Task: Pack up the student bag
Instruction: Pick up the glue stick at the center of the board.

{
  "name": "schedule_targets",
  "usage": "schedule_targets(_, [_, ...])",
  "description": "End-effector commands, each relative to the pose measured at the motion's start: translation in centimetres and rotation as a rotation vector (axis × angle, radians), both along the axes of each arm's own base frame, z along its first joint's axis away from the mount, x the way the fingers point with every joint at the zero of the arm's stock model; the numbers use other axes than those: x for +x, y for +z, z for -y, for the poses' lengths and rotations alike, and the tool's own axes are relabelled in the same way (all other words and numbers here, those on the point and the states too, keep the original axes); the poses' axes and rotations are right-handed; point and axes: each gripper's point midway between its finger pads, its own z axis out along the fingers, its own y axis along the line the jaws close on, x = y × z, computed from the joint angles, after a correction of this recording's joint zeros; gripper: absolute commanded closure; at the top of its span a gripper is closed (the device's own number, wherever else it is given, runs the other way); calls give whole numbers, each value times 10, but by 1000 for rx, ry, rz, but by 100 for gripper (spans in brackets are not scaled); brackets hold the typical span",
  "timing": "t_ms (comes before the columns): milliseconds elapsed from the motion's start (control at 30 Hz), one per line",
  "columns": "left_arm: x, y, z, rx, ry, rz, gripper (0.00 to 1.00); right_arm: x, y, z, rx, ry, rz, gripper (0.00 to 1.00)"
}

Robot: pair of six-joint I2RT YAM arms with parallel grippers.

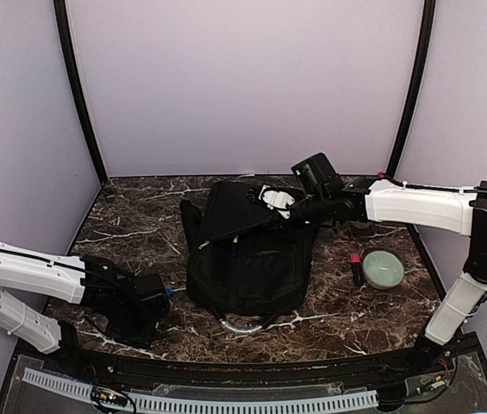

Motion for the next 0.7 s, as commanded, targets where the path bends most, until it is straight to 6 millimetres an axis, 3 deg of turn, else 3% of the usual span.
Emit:
schedule_targets(0, [4,-8,0,16,-4,21,69,3,19,-3,59,9,38,100])
schedule_targets(200, [6,-13,1,39,-19,18,71,2,18,-3,58,8,35,100])
schedule_targets(367, [11,-11,10,38,-42,25,81,2,18,-4,61,9,34,100])
schedule_targets(467, [18,9,17,58,-57,43,85,2,18,-3,59,7,34,100])
schedule_targets(567, [24,42,32,40,-87,77,87,2,19,-3,62,6,42,100])
schedule_targets(667, [31,79,64,-52,-132,116,87,4,17,-2,57,3,46,100])
